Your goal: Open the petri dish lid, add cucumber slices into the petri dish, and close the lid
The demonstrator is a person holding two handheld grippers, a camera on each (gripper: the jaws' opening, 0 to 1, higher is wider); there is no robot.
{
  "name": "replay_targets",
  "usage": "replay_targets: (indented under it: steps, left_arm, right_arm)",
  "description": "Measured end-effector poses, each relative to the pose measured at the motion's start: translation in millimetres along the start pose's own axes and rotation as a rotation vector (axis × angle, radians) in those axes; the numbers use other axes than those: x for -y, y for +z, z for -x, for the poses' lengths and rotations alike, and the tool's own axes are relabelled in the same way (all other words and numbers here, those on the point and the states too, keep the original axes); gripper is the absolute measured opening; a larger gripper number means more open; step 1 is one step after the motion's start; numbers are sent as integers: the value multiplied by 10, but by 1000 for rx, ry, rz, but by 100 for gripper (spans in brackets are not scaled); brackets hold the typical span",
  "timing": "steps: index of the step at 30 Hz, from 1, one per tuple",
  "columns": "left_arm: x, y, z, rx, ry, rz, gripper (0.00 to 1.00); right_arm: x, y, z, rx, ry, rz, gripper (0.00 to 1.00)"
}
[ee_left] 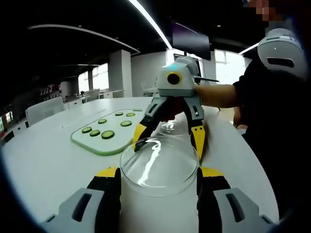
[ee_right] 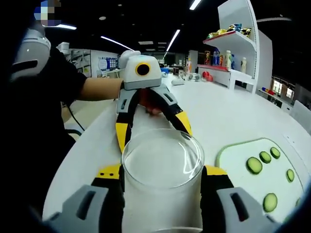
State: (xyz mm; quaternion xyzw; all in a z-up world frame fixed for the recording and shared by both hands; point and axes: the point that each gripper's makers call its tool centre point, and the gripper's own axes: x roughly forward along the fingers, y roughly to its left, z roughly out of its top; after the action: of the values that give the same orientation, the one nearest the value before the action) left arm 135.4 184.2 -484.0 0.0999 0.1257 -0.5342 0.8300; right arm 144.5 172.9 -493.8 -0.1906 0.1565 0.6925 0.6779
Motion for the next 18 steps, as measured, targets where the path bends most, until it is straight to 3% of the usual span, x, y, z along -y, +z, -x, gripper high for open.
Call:
replay_targets:
  steps: [18]
  left_arm:
    - [-6,-37,8,2,1,4,62]
  right_arm:
    - [-7,-8,-4,-5,-3,-4,60]
